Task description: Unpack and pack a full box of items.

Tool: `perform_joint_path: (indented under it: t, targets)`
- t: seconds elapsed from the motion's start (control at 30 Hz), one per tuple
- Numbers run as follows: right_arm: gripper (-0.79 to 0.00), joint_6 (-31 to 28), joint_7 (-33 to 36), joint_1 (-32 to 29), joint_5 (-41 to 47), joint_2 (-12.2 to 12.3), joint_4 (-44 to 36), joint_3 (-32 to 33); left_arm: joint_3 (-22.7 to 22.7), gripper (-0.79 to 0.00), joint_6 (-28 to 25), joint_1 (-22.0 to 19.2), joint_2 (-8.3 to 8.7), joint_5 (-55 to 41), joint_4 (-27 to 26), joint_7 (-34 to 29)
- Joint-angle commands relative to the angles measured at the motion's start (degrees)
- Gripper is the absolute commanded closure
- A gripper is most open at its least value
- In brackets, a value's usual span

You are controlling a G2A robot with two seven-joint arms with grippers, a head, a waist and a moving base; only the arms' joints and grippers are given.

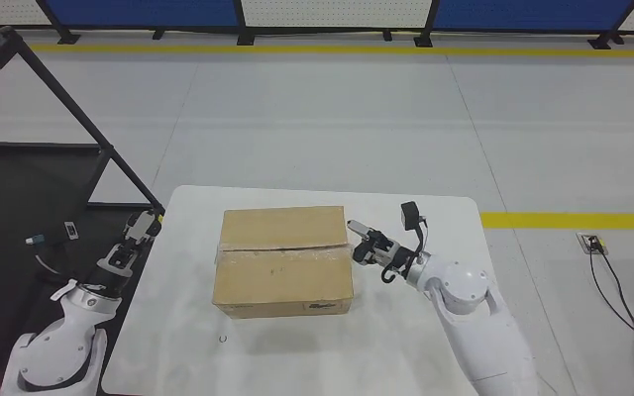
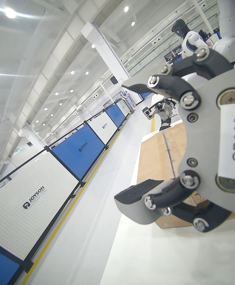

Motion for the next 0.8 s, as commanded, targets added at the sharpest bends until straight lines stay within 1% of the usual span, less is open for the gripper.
perform_joint_path:
  t: [0.0, 0.1, 0.23, 0.33, 0.43, 0.77]
  targets:
    - [-0.785, -1.3, -1.0, -0.8, 0.7, 0.2, -0.5, 1.0, 0.2, -0.785, 0.1, -0.1, 0.03, 0.1, 0.0, 0.0]
    - [-0.785, -3.5, -3.1, -2.8, 1.6, 0.7, -2.2, 3.3, 0.5, -0.785, 0.3, -0.4, 0.06, 0.2, -0.2, 0.0]
    - [-0.785, -6.6, -7.9, -6.7, 3.3, 1.4, -5.1, 8.2, 0.8, -0.785, 1.0, -0.8, 0.08, 0.7, -0.5, 0.7]
    - [-0.785, -9.7, -9.1, -9.0, 5.7, 1.9, -5.6, 11.6, 0.9, -0.785, 1.9, -1.3, 0.05, 1.3, -0.6, 2.2]
    - [-0.785, -9.7, -9.1, -9.0, 5.7, 1.9, -5.6, 11.6, 1.1, -0.785, 3.3, -1.8, -0.05, 1.6, -0.6, 4.1]
    - [-0.785, -9.7, -9.1, -9.0, 5.7, 1.9, -5.6, 11.6, 1.1, -0.785, 3.3, -1.8, -0.05, 1.6, -0.6, 4.1]
